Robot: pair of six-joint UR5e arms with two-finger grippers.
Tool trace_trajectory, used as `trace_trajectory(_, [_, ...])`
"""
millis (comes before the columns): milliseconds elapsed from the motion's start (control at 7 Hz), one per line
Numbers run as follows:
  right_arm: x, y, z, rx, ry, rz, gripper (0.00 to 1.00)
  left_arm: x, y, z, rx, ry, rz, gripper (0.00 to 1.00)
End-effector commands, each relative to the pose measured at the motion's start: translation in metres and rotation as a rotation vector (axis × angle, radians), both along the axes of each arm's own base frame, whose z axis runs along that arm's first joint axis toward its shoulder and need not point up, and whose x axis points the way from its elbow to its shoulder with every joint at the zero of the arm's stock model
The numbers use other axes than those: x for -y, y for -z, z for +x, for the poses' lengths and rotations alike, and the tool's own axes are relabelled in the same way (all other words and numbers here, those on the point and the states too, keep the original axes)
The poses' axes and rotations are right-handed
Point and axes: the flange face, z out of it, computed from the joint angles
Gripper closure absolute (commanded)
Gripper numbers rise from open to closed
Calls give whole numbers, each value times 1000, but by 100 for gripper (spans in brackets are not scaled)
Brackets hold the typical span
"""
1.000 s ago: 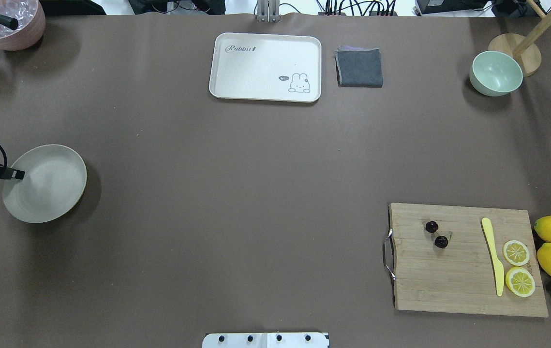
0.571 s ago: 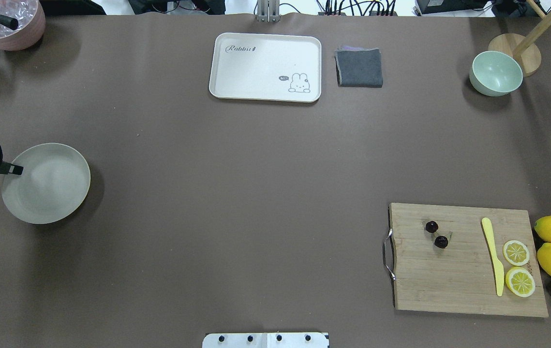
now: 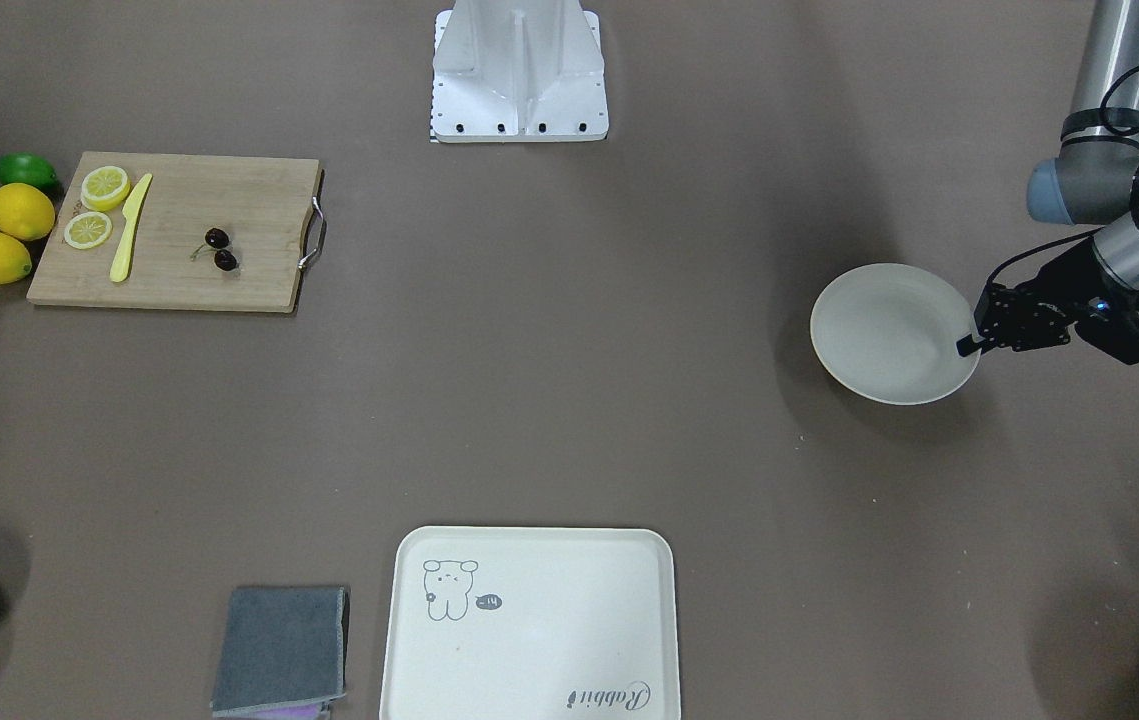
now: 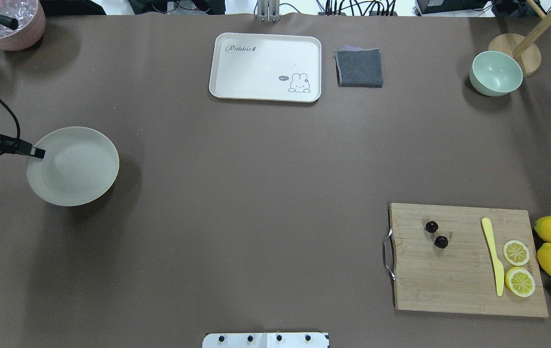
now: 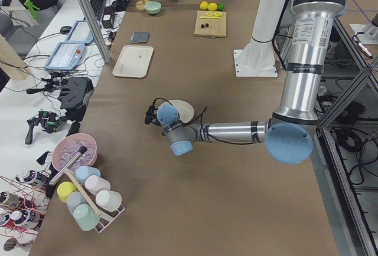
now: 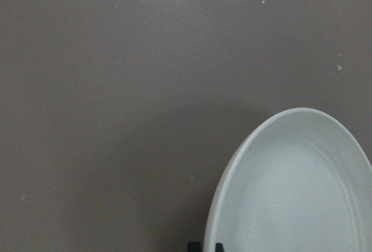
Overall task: Place red cherry on plate
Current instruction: 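Push the white plate to table center with left gripper while right arm approaches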
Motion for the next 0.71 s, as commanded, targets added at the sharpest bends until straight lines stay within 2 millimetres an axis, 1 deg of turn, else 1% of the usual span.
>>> trace_trajectory(0, [0, 0, 0, 1, -1, 18, 0, 33, 66, 34, -82, 32, -79, 100])
trace_trajectory(143, [-2, -2, 0, 0, -2, 31, 0, 38, 100, 67, -125, 35, -146, 100])
trace_trajectory(286, [-1, 0, 0, 1, -2, 40, 0, 41, 140, 110, -166, 80, -202, 100])
trace_trajectory(429, [-1, 5, 0, -1, -2, 51, 0, 19, 176, 159, -212, 116, -275, 100])
trace_trajectory(571, [2, 12, 0, -1, -7, 61, 0, 9, 213, 191, -261, 143, -302, 100])
